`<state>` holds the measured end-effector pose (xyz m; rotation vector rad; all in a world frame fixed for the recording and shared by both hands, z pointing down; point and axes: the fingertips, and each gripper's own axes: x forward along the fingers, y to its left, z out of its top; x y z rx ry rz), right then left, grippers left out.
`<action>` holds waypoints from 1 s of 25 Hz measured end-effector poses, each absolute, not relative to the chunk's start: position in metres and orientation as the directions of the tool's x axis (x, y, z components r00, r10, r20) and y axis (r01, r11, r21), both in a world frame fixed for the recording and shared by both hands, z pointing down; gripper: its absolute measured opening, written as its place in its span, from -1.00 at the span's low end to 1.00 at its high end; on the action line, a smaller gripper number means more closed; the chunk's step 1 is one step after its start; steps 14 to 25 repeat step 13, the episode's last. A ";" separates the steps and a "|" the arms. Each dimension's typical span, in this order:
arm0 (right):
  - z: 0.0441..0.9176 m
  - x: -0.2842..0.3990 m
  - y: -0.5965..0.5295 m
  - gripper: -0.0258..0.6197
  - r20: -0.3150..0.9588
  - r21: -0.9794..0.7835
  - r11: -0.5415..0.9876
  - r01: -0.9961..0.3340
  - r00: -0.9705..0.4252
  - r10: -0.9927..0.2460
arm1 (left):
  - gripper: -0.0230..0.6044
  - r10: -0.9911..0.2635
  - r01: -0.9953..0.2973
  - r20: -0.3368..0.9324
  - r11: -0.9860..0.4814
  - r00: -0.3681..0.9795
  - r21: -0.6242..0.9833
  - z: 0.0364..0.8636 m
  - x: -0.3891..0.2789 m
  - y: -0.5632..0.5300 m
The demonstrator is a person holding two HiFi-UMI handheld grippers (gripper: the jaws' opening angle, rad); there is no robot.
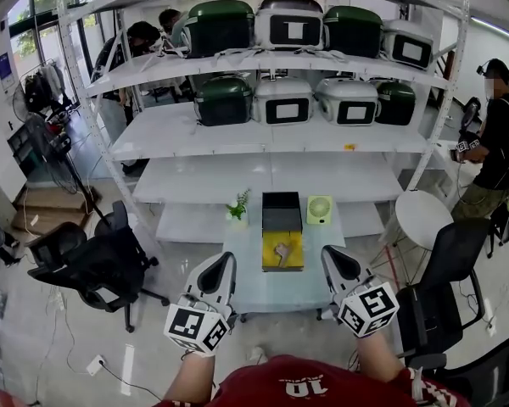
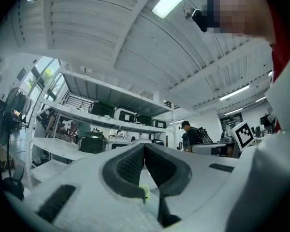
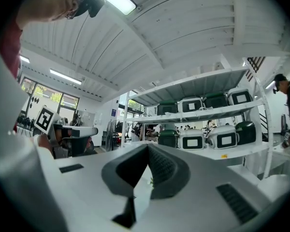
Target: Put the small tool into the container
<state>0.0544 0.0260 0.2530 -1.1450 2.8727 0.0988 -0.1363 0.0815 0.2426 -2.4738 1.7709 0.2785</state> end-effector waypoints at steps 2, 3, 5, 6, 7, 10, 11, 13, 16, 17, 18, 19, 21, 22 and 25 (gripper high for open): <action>0.251 0.055 0.024 -0.91 -0.073 0.037 0.724 -0.689 -0.724 -0.686 | -0.97 -0.929 -0.945 -0.196 -0.326 0.313 0.036 0.241 -0.136 0.080; 0.251 0.056 0.023 -0.91 -0.075 0.036 0.722 -0.691 -0.722 -0.688 | -0.97 -0.929 -0.944 -0.196 -0.327 0.314 0.038 0.240 -0.136 0.079; 0.250 0.059 0.021 -0.91 -0.081 0.030 0.713 -0.700 -0.713 -0.697 | -0.97 -0.927 -0.941 -0.195 -0.335 0.321 0.043 0.240 -0.135 0.077; 0.250 0.061 0.019 -0.91 -0.084 0.023 0.706 -0.708 -0.705 -0.705 | -0.97 -0.926 -0.940 -0.195 -0.338 0.324 0.043 0.241 -0.135 0.077; 0.250 0.064 0.017 -0.91 -0.087 0.016 0.698 -0.716 -0.696 -0.713 | -0.97 -0.925 -0.940 -0.195 -0.339 0.325 0.042 0.241 -0.135 0.076; 0.249 0.068 0.012 -0.91 -0.090 0.002 0.682 -0.732 -0.679 -0.729 | -0.97 -0.926 -0.941 -0.196 -0.336 0.322 0.037 0.238 -0.137 0.074; 0.249 0.069 0.011 -0.91 -0.090 0.002 0.678 -0.735 -0.675 -0.732 | -0.97 -0.927 -0.942 -0.196 -0.333 0.320 0.036 0.238 -0.137 0.073; 0.248 0.070 0.009 -0.91 -0.088 0.002 0.672 -0.740 -0.670 -0.737 | -0.97 -0.928 -0.944 -0.196 -0.329 0.316 0.034 0.237 -0.138 0.072; 0.248 0.070 0.009 -0.91 -0.088 0.002 0.672 -0.740 -0.670 -0.737 | -0.97 -0.928 -0.944 -0.196 -0.329 0.316 0.034 0.237 -0.138 0.072; 0.248 0.070 0.009 -0.91 -0.088 0.002 0.672 -0.740 -0.670 -0.737 | -0.97 -0.928 -0.944 -0.196 -0.329 0.316 0.034 0.237 -0.138 0.072; 0.248 0.070 0.009 -0.91 -0.088 0.002 0.672 -0.740 -0.670 -0.737 | -0.97 -0.928 -0.944 -0.196 -0.329 0.316 0.034 0.237 -0.138 0.072; 0.248 0.070 0.009 -0.91 -0.088 0.002 0.672 -0.740 -0.670 -0.737 | -0.97 -0.928 -0.944 -0.196 -0.329 0.316 0.034 0.237 -0.138 0.072; 0.248 0.070 0.009 -0.91 -0.088 0.002 0.672 -0.740 -0.670 -0.737 | -0.97 -0.928 -0.944 -0.196 -0.329 0.316 0.034 0.237 -0.138 0.072; 0.248 0.070 0.009 -0.91 -0.088 0.002 0.672 -0.740 -0.670 -0.737 | -0.97 -0.928 -0.944 -0.196 -0.329 0.316 0.034 0.237 -0.138 0.072; 0.248 0.070 0.009 -0.91 -0.088 0.002 0.672 -0.740 -0.670 -0.737 | -0.97 -0.928 -0.944 -0.196 -0.329 0.316 0.034 0.237 -0.138 0.072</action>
